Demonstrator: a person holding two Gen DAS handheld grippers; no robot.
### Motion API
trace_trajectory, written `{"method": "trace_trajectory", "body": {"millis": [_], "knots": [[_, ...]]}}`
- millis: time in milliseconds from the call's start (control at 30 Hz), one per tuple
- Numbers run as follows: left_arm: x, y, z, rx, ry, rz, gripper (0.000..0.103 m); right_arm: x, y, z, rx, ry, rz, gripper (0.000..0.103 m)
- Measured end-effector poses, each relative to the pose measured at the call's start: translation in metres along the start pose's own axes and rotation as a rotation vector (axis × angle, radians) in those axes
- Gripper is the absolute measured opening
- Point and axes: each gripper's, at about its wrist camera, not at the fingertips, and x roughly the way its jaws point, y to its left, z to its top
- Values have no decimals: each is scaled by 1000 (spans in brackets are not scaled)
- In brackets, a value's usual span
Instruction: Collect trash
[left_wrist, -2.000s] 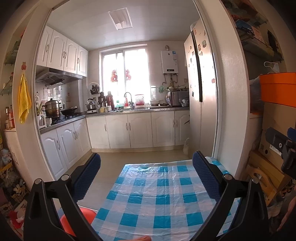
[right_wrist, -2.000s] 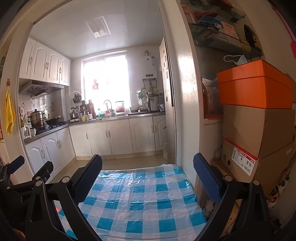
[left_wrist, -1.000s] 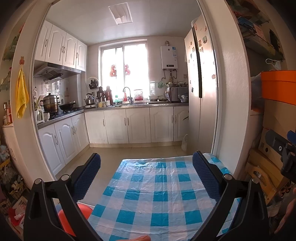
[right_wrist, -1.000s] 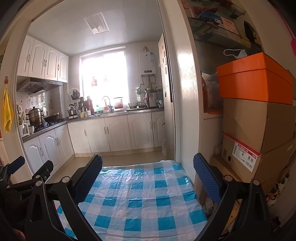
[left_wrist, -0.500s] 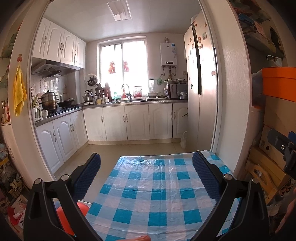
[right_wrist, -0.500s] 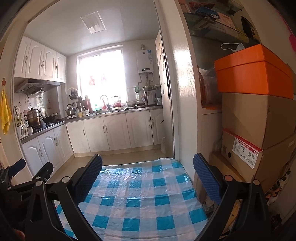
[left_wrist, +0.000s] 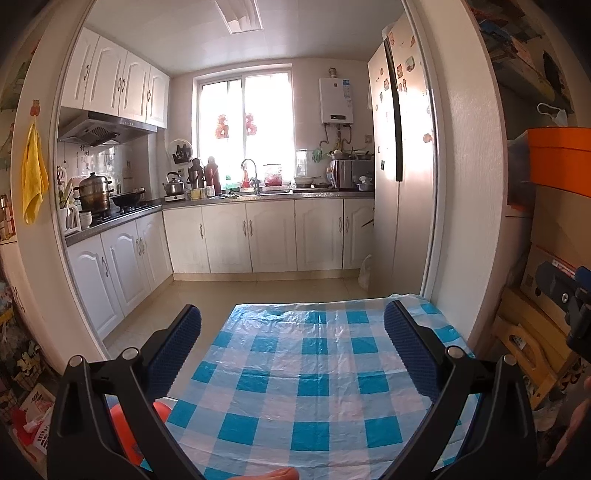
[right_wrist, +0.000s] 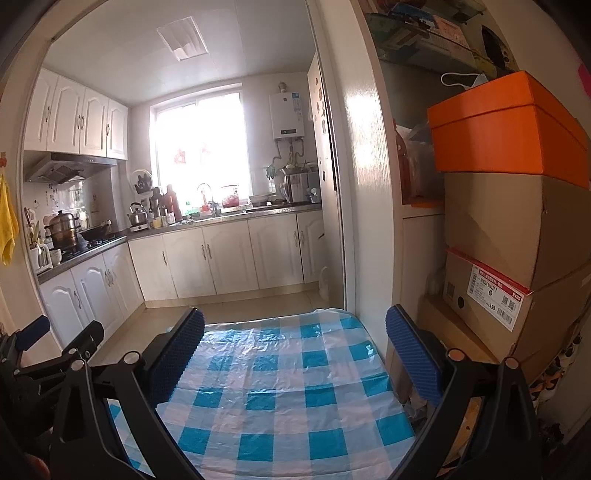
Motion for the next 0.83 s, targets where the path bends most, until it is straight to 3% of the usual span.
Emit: {"method": "trace_trajectory", "body": {"millis": [433,600,833], "knots": [[46,-2,-26,-28,107,-49,100,47,-7,-22,11,100,-2,98],[104,-11,-63,-68,297,-70,100,91,-12,-48,11,199,-23,98],[175,-22,-119,-67,473,11,99,180,-11,-115,-36,411,-60,97]]}}
